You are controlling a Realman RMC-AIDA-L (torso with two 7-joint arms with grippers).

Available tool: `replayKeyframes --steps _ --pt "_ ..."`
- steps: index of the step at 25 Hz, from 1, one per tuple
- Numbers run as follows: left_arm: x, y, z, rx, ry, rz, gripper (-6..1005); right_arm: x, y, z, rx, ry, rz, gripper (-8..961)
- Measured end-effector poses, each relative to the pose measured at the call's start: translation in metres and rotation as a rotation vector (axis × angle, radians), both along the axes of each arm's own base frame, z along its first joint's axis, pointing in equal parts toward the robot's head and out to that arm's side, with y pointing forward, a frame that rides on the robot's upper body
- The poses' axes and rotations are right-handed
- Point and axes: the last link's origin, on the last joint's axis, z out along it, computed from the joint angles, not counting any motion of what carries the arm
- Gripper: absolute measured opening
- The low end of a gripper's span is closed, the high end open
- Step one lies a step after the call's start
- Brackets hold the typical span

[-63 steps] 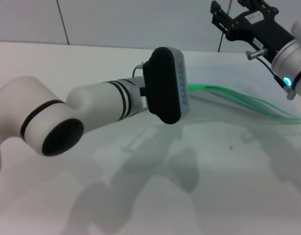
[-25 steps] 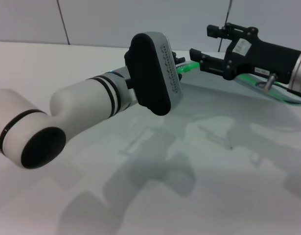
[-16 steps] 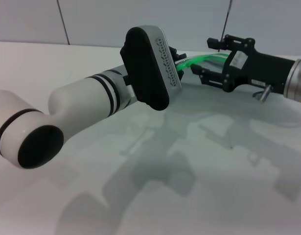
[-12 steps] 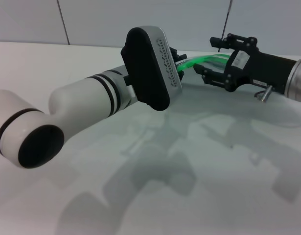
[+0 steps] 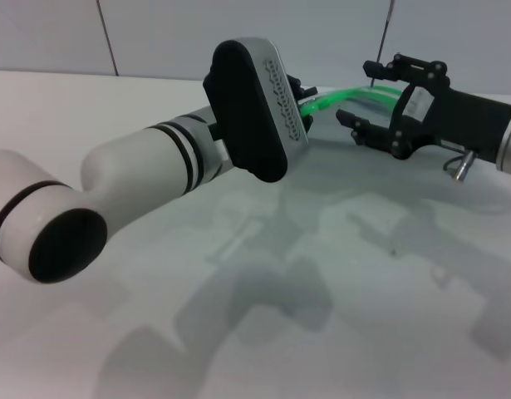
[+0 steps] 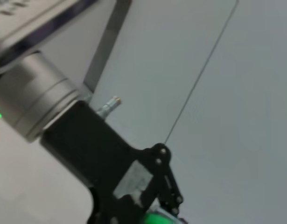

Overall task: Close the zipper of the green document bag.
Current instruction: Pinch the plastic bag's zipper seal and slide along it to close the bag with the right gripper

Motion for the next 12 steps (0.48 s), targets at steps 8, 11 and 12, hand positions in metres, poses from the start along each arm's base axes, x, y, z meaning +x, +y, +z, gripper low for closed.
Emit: replayKeyframes --steps 8,11,12 --pt "0.001 0.001 0.001 -0.001 -0.030 0.015 56 -0.008 -0.008 -0.004 0.030 -0.042 0.067 691" --pt "0.002 0.001 0.001 -0.006 -0.035 0.018 56 -0.014 -0.007 -0.010 0.058 -0.085 0.087 683" --pt "0.002 0.001 0.001 -0.007 -0.035 0.018 56 -0.016 -0.006 -0.012 0.069 -0.099 0.093 680"
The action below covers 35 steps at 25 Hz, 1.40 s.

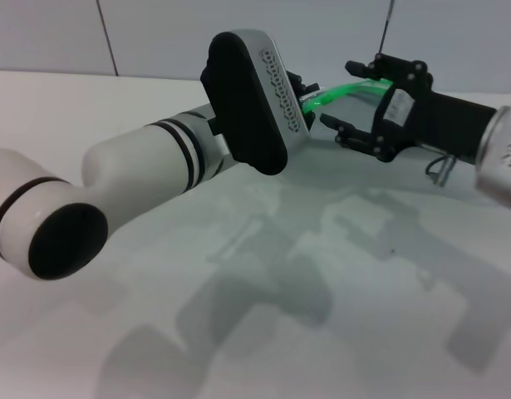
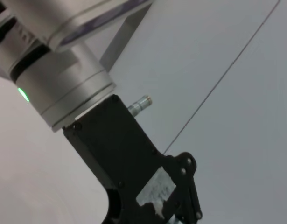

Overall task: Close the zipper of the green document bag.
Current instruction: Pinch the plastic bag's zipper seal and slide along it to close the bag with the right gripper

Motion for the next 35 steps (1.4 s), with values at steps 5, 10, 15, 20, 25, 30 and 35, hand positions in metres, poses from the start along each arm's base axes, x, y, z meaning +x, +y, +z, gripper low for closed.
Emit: replayKeyframes --steps 5,10,15,20,25,30,35 --pt "0.001 0.000 0.000 -0.001 0.003 -0.006 56 -0.005 0.002 0.000 0.034 -0.030 0.029 666" --pt "0.002 0.000 0.000 -0.001 0.003 -0.008 56 -0.004 0.004 -0.004 0.064 -0.063 0.035 652" --pt "0.004 -0.001 0.000 -0.001 -0.001 -0.012 56 -0.005 0.002 -0.008 0.068 -0.086 0.048 638" --pt "0.004 -0.001 0.000 -0.001 -0.002 -0.013 56 -0.005 0.001 -0.008 0.070 -0.084 0.049 625" --pt "0.006 -0.001 0.000 -0.003 0.000 -0.016 56 -0.009 -0.001 -0.009 0.062 -0.064 0.051 555" --pt "0.007 -0.002 -0.001 -0.006 0.001 -0.020 56 -0.009 -0.001 -0.011 0.058 -0.064 0.051 472" --pt "0.007 -0.002 -0.002 -0.008 0.002 -0.023 55 -0.009 0.001 -0.011 0.060 -0.067 0.046 437"
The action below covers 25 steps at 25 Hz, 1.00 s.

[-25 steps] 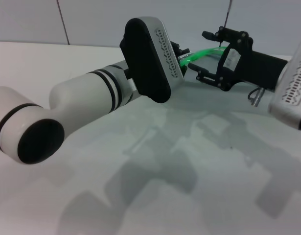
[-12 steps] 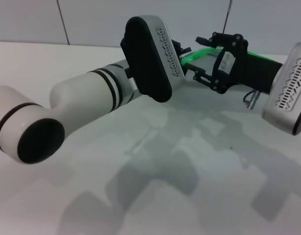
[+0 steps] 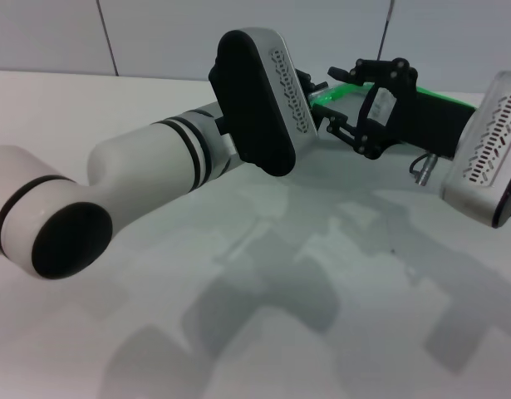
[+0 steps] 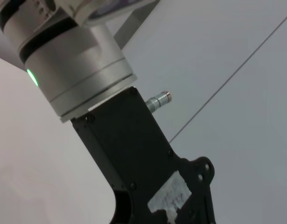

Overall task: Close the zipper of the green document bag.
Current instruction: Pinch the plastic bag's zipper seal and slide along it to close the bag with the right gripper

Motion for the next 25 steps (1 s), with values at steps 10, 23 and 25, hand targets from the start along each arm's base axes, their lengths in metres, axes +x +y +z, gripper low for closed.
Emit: replayKeyframes --steps 10,23,25 --pt "0.001 -0.001 0.000 0.001 -0.002 -0.004 55 0.002 0.001 -0.001 0.008 -0.009 -0.007 388" --pt "-0.004 -0.001 0.002 -0.005 0.013 0.013 55 0.002 -0.008 0.005 0.025 -0.016 0.012 368" --pt "-0.004 0.000 0.002 -0.005 0.014 0.013 55 0.004 -0.009 0.004 0.026 -0.026 0.013 371"
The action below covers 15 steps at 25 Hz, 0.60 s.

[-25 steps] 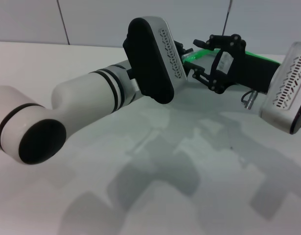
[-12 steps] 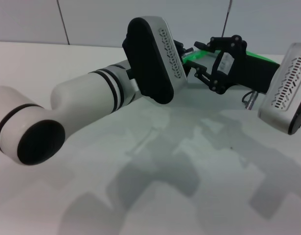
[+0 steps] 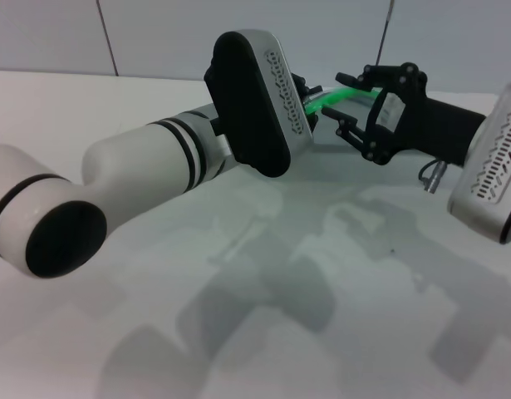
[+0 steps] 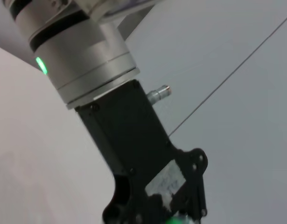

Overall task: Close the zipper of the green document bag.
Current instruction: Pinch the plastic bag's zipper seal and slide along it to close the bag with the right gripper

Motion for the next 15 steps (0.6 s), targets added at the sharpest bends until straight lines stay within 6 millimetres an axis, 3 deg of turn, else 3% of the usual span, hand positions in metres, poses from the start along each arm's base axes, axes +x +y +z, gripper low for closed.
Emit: replayKeyframes --steps 15 --pt "0.003 0.000 0.003 0.003 -0.008 -0.009 55 0.004 0.000 -0.014 0.087 -0.097 -0.014 413"
